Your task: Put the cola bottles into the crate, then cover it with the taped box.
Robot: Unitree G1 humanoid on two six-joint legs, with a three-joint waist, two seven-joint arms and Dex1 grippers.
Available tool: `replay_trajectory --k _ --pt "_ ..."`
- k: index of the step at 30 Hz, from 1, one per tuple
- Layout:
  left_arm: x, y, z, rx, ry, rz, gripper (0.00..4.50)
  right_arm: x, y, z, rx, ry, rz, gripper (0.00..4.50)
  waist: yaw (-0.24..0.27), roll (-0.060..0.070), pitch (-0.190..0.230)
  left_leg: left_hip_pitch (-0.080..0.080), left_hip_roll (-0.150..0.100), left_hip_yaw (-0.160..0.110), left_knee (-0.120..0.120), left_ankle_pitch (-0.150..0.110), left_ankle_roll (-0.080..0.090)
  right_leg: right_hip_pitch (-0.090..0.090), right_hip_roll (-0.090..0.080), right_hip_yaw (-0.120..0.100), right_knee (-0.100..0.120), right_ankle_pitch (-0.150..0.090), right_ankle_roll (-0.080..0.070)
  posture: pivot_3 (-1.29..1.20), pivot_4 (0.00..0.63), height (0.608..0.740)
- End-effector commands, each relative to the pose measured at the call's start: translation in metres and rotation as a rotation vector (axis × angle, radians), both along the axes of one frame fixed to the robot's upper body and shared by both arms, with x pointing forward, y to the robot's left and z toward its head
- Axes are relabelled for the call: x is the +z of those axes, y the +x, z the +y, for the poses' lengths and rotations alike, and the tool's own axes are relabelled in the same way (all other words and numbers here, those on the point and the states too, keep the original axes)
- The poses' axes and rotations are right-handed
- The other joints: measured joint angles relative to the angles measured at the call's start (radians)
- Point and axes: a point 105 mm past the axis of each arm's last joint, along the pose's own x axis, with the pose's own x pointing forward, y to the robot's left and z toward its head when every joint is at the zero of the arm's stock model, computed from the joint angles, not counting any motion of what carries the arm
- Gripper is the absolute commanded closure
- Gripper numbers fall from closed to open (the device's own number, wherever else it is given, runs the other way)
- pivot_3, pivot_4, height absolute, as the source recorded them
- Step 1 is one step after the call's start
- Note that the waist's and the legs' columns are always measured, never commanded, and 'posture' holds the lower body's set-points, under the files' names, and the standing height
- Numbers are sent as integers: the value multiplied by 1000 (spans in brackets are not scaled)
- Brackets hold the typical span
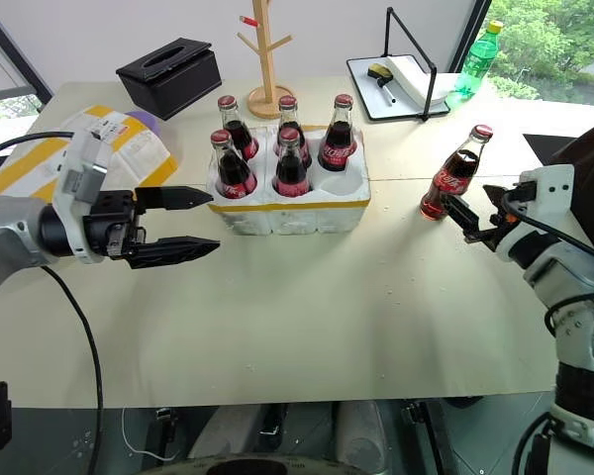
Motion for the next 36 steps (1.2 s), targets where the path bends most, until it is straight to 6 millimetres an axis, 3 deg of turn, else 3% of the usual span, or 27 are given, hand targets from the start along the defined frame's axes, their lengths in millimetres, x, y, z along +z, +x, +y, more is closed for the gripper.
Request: replay_trajectory --k 1,8,24,27,29,34,36 --pt "6 -6 -2 -9 11 -59 84 8 10 -1 -5 -14 -48 0 0 0 0 0 0 0 0 0 0 0 0 0 0 0 0 0 150 736" --pt "10 -7 -2 -6 11 -73 84 6 27 -11 -59 -5 -50 0 1 0 0 0 0 0 0 0 0 0 0 0 0 0 0 0 150 736" --pt "10 -6 -5 -4 9 -81 84 -2 59 1 -46 37 -60 0 -2 0 0 0 0 0 -1 0 -1 0 0 0 0 0 0 0 150 736" --pt "11 -5 -5 -4 8 -85 0 0 60 5 -27 49 -76 737 -4 0 0 0 0 0 -1 0 -1 -1 0 0 0 0 0 0 150 736" --pt "12 -5 -5 -5 9 -88 0 2 59 8 -14 45 -82 1647 -5 0 0 0 0 0 -2 0 -1 -1 1 0 0 0 0 0 150 736" --pt "13 -5 -5 -4 5 -88 0 12 52 9 -4 25 -114 1784 -8 1 0 0 0 0 -2 0 -1 -1 1 1 0 0 0 0 150 736" --pt "13 -4 -4 -2 3 -87 0 30 48 11 13 23 -168 1784 -8 2 1 0 0 0 -3 1 -1 -2 1 1 0 0 0 0 150 736"
